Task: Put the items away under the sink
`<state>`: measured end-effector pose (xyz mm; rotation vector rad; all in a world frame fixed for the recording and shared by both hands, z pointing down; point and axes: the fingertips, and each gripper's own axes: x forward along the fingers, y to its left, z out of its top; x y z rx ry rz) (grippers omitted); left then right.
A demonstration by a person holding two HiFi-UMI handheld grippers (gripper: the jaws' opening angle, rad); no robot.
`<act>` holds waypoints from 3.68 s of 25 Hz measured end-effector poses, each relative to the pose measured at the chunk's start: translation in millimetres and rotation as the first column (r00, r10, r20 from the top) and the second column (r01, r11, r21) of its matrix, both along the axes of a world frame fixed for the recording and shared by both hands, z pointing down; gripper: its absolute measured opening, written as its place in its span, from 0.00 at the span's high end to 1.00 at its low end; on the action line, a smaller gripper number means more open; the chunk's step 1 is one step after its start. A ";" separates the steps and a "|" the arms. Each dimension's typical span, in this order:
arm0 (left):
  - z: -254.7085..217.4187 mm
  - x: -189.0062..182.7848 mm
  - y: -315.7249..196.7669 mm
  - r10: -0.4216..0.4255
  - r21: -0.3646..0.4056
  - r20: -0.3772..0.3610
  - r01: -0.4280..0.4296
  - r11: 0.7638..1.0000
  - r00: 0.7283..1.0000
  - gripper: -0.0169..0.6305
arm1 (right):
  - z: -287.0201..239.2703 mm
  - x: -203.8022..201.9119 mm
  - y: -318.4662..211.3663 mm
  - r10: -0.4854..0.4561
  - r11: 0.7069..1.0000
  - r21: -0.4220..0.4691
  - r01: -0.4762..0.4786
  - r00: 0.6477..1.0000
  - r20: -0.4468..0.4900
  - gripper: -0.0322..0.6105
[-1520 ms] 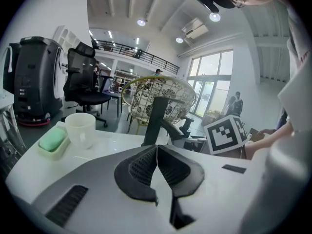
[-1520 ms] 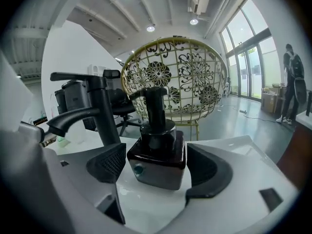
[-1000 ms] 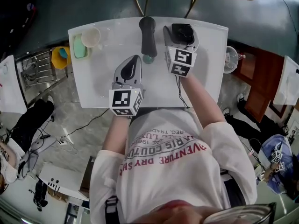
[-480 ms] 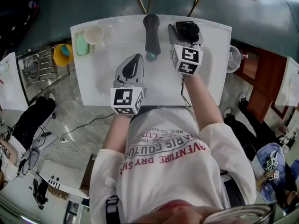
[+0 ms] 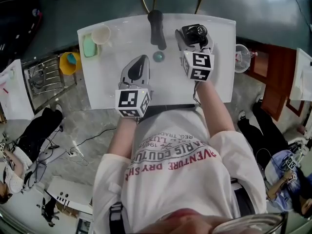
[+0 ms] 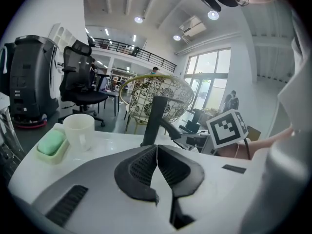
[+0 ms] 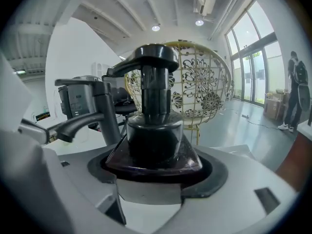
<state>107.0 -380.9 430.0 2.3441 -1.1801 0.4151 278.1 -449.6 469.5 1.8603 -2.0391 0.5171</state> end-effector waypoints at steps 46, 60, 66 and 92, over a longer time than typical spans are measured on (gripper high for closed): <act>-28.1 -60.2 345.6 -0.056 0.074 -0.033 0.058 0.996 0.998 0.94 | -67.9 -114.7 407.1 -0.231 0.973 0.040 0.229 0.970 0.072 0.37; 28.5 -126.6 369.6 -0.195 0.044 0.002 0.195 0.980 0.981 0.94 | 14.0 -175.8 429.8 -0.385 0.922 -0.016 0.387 0.921 0.061 0.37; 96.1 -156.1 340.4 -0.203 0.094 0.034 0.199 0.976 0.979 0.94 | 89.0 -199.3 403.7 -0.405 0.914 0.001 0.406 0.911 0.076 0.37; 365.3 -192.8 265.9 -0.243 0.263 -0.064 0.252 0.932 0.968 0.94 | 372.8 -233.9 302.3 -0.413 0.908 0.098 0.408 0.910 0.029 0.37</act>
